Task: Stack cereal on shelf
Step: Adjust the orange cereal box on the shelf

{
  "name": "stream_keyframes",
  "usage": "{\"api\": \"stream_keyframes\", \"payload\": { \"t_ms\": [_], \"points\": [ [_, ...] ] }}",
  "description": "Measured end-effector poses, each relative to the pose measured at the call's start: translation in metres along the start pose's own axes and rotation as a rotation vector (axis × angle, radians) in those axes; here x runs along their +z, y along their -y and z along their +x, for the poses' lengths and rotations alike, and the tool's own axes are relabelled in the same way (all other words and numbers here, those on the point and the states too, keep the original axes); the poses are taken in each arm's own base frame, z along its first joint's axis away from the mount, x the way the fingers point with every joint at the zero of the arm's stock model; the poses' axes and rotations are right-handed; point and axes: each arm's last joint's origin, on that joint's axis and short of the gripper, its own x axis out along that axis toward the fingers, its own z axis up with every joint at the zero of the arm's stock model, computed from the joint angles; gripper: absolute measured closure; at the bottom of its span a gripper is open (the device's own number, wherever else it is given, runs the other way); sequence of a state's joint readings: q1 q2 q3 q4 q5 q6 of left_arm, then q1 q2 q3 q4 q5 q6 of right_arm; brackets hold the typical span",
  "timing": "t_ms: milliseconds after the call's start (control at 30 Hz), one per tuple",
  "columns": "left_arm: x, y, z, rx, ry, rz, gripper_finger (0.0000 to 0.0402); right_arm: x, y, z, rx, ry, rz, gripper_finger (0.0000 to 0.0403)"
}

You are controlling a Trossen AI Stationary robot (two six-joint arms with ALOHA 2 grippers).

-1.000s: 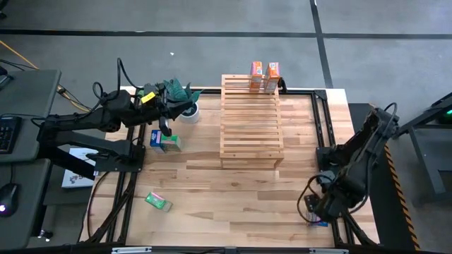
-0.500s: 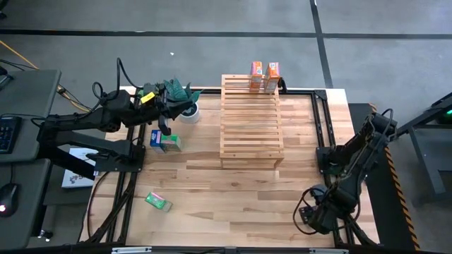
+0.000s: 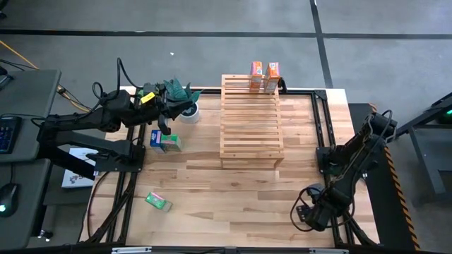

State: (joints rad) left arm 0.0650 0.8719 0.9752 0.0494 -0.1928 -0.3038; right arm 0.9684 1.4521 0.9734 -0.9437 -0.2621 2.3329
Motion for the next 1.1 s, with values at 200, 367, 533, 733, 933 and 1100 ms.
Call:
{"api": "stream_keyframes", "payload": {
  "t_ms": [200,367,533,733,933,1100],
  "points": [
    [0.000,0.000,0.000,0.000,0.000,0.000,0.0402,0.000,0.000,0.000,0.000,0.001,-0.003,0.0124],
    [0.000,0.000,0.000,0.000,0.000,0.000,0.0401,-0.002,-0.001,-0.002,0.008,-0.009,-0.020,0.0185],
    [0.000,0.000,0.000,0.000,0.000,0.008,0.0401,-0.014,-0.004,-0.029,0.092,-0.063,-0.150,0.0229],
    [0.000,0.000,0.000,0.000,0.000,0.026,0.0402,-0.022,-0.009,-0.116,0.604,-0.005,-0.390,0.0245],
    [0.000,0.000,0.000,0.000,0.000,0.020,0.0401,0.018,-0.015,-0.228,1.026,0.465,-0.520,0.0243],
    [0.000,0.000,0.000,0.000,0.000,0.019,0.0401,0.064,-0.015,-0.297,0.916,0.716,-0.670,0.0243]
  ]
}}
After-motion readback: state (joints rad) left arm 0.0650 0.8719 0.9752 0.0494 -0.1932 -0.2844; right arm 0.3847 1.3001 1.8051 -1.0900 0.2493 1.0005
